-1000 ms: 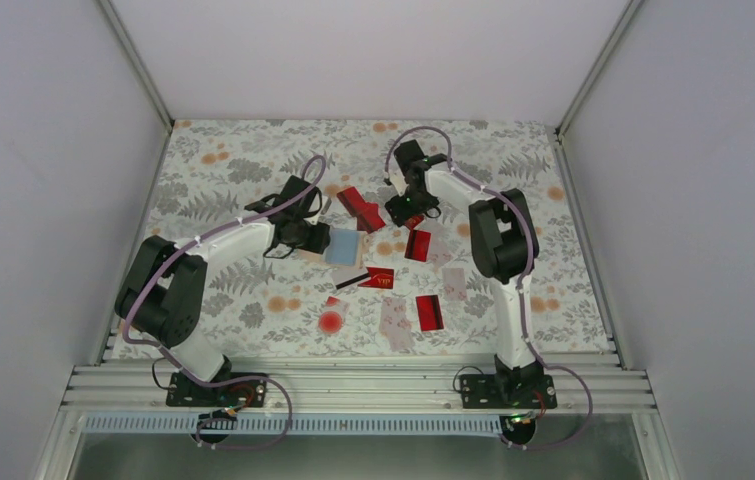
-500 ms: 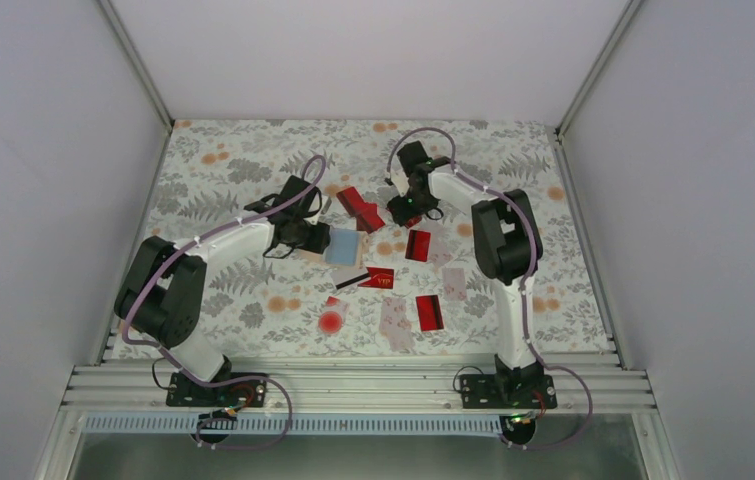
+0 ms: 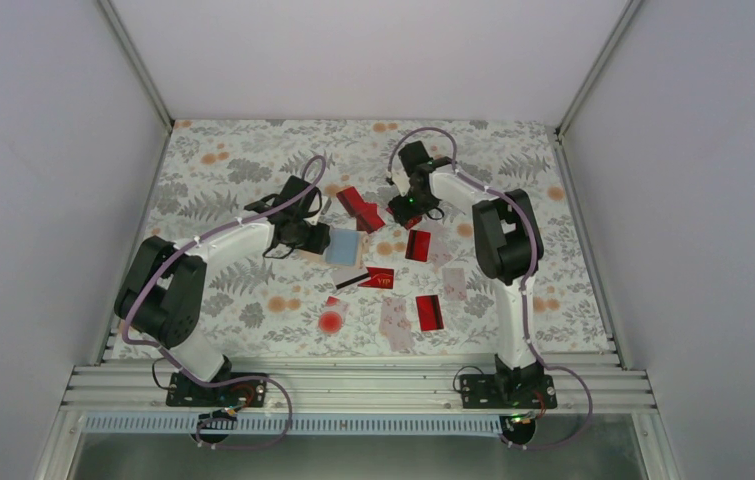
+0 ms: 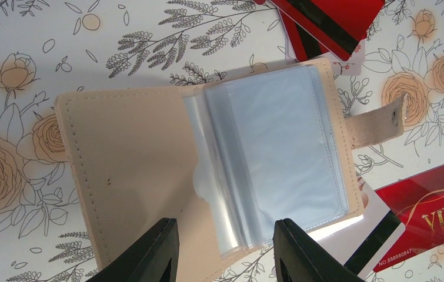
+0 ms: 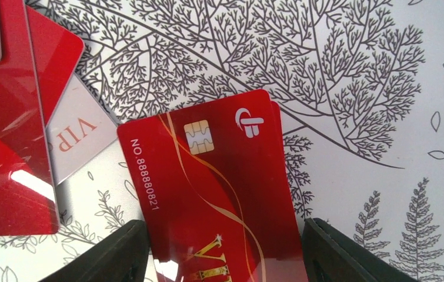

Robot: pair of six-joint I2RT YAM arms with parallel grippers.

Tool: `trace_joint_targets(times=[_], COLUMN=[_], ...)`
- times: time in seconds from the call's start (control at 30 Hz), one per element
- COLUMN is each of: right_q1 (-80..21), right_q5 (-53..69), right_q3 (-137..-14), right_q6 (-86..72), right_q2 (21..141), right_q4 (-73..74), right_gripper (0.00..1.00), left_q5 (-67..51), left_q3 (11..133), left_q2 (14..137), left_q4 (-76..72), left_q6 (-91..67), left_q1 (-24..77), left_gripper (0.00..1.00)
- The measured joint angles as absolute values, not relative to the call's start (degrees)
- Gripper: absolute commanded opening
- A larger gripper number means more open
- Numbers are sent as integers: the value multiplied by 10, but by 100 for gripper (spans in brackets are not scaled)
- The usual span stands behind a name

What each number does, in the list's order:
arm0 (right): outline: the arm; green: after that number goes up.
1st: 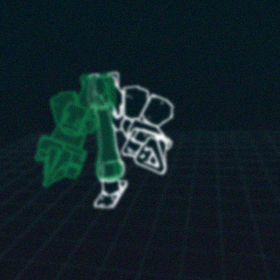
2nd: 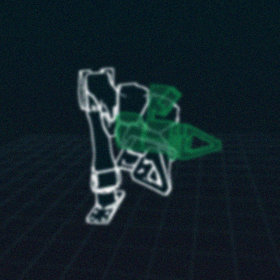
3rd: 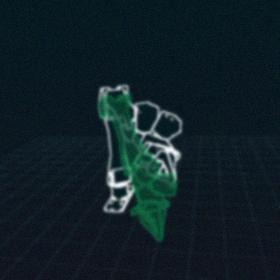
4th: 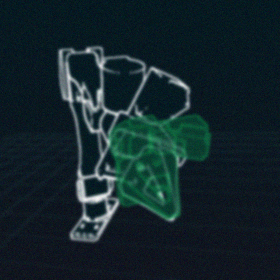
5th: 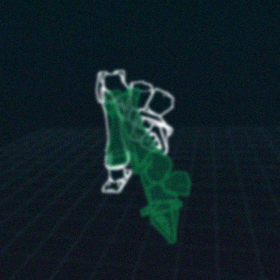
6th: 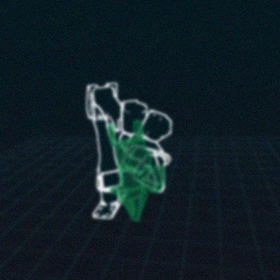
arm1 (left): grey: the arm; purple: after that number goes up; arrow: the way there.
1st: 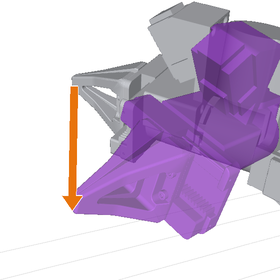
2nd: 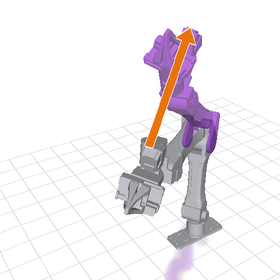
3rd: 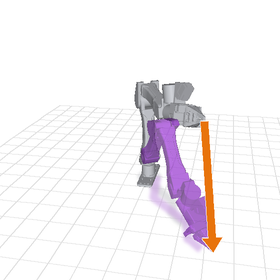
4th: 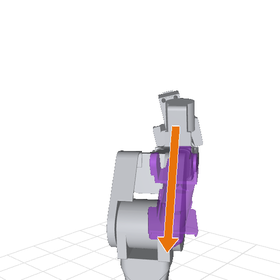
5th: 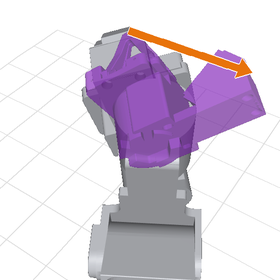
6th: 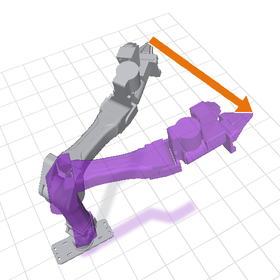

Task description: Put the credit cards into the card holder

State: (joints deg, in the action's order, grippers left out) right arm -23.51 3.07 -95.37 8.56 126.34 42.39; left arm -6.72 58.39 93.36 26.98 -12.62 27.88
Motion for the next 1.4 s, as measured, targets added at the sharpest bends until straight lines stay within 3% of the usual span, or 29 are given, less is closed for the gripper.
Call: trace_joint_targets(times=[0.13, 0.83, 0.9, 1.03, 1.13, 1.4], right_q1=[-234, -232, -232, -232, -234, -265], right_q5=[33, 46, 48, 52, 53, 15], right_q3=[-954, -967, -967, -967, -967, -972], right_q6=[84, 73, 70, 62, 48, -7], right_q2=[1263, 1258, 1256, 1254, 1254, 1254], right_q4=[424, 452, 456, 460, 462, 468], right_gripper=[55, 54, 56, 73, 79, 78], left_q5=[-67, -67, -70, -74, -76, -78], left_q3=[584, 606, 611, 616, 616, 616], left_q2=[934, 933, 932, 928, 927, 927], left_q4=[272, 283, 284, 284, 284, 284], left_q6=[-126, -127, -129, -131, -131, -131], left_q1=[279, 279, 279, 279, 279, 279], left_gripper=[42, 42, 42, 42, 42, 42])
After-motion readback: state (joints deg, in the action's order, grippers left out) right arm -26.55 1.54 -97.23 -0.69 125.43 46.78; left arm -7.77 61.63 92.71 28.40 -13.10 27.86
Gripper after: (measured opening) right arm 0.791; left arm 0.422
